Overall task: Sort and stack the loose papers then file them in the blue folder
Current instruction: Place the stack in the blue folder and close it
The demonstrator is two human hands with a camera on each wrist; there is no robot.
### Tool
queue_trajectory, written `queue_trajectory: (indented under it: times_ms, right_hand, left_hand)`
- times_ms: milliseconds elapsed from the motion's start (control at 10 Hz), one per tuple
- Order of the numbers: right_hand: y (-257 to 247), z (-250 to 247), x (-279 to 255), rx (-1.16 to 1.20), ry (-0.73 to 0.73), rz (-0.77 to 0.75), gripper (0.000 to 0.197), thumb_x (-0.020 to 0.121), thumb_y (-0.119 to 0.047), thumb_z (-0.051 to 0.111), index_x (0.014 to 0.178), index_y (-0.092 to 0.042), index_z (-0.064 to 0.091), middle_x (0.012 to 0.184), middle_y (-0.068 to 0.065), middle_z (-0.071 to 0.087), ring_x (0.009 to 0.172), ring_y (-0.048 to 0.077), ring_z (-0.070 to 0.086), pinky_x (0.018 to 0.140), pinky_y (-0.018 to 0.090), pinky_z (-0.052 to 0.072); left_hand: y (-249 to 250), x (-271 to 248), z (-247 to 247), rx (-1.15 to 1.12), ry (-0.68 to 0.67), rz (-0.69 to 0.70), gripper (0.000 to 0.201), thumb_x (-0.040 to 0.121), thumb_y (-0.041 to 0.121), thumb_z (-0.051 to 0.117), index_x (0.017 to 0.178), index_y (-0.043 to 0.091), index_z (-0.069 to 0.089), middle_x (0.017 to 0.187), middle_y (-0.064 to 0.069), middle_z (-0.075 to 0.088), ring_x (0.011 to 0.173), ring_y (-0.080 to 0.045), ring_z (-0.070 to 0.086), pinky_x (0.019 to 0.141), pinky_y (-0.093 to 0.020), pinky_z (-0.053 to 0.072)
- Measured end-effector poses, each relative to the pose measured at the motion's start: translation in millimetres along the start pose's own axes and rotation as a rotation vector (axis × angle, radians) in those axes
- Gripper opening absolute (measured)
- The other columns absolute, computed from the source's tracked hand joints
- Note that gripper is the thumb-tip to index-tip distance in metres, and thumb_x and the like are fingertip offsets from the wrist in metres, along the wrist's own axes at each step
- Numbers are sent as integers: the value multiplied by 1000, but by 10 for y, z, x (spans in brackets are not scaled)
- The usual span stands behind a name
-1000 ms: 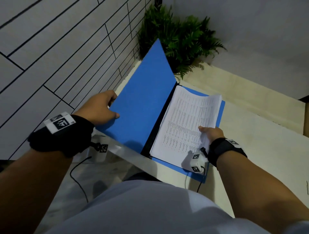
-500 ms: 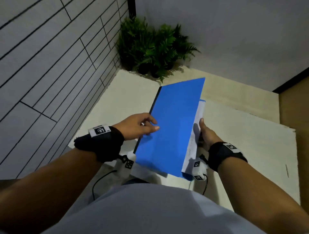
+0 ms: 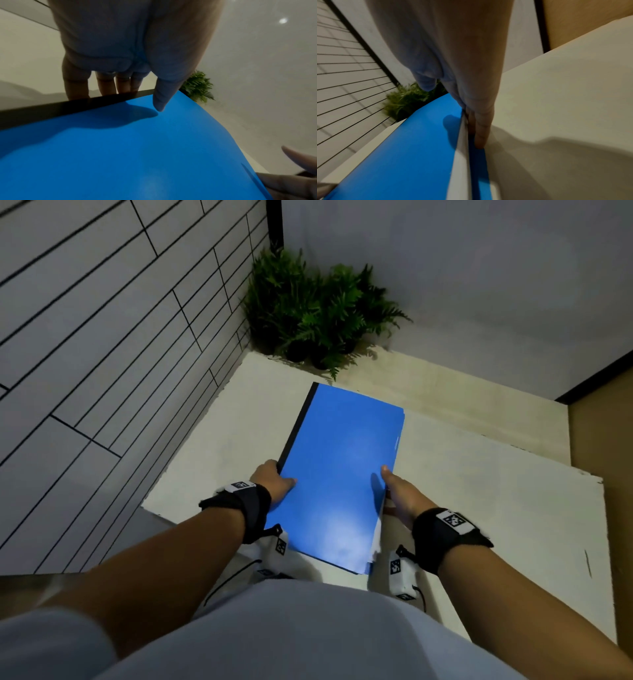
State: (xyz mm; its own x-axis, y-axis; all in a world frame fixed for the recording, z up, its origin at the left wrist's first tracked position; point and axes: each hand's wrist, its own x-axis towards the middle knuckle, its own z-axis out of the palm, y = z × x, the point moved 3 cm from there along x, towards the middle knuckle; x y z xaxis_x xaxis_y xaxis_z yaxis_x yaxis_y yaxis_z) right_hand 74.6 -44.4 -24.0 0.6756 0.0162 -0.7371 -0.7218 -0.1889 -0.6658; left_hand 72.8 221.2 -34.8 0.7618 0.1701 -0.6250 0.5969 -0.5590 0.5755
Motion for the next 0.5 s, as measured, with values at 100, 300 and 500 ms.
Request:
queue_trajectory:
  times_ms: [100,300,500]
  right_hand:
    - [134,283,411,-62,-83,13,120,62,-90,53,155,-19,26,161,0,27,147,22,30,119,48,27]
    - [-389,1081,309,-114,-164,22,73,99,-52,44,157,-17,17,162,5,22,144,32,33,110,48,40]
    - [-494,1314,424,-159,-184,-12,68,104,-34,43,158,-20,4,163,8,21,146,34,29,112,52,37]
  left_hand:
    - [-153,85,-355,20,112,-49,47,92,28,66,131,3,53,130,-17,62,112,-36,62,85,-34,48]
    - [-485,295,-973,-45,214,-31,68,87,27,72,146,8,42,138,-16,57,122,-36,58,101,-41,48]
    - [-676,600,-1093,100,182,68,90,83,42,74,156,18,28,159,-13,33,143,-33,38,116,-46,35]
